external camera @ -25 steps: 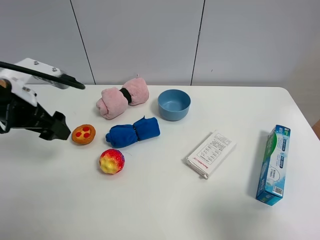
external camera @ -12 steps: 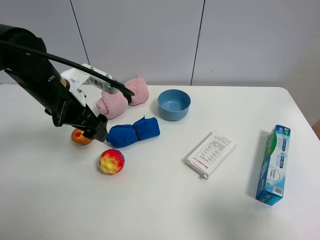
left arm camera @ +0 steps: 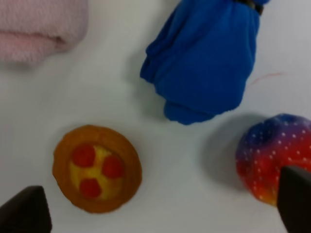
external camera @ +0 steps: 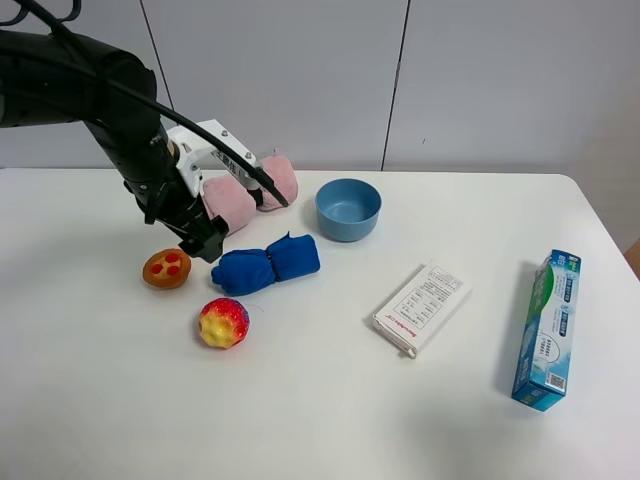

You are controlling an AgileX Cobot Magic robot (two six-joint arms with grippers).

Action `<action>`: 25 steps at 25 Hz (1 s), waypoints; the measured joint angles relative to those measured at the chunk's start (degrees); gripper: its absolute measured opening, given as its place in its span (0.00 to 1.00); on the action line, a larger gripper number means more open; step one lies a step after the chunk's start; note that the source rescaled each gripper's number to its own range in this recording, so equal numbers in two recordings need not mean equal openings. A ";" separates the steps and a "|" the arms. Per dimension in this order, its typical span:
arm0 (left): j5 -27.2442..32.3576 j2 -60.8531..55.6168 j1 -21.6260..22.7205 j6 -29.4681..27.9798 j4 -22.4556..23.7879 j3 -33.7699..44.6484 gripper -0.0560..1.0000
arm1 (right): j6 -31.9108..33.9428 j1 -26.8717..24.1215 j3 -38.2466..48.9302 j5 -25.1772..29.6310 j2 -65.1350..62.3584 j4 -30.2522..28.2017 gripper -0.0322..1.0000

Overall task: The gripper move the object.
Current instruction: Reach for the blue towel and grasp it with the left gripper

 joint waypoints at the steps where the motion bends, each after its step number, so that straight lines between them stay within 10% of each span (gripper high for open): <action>1: -0.09 0.82 0.00 0.28 0.21 -0.68 0.90 | 0.00 0.00 0.00 0.00 0.00 0.00 1.00; 25: -0.66 17.22 -2.69 10.29 -11.01 -10.79 0.90 | 0.24 0.00 0.00 0.00 0.00 -0.56 1.00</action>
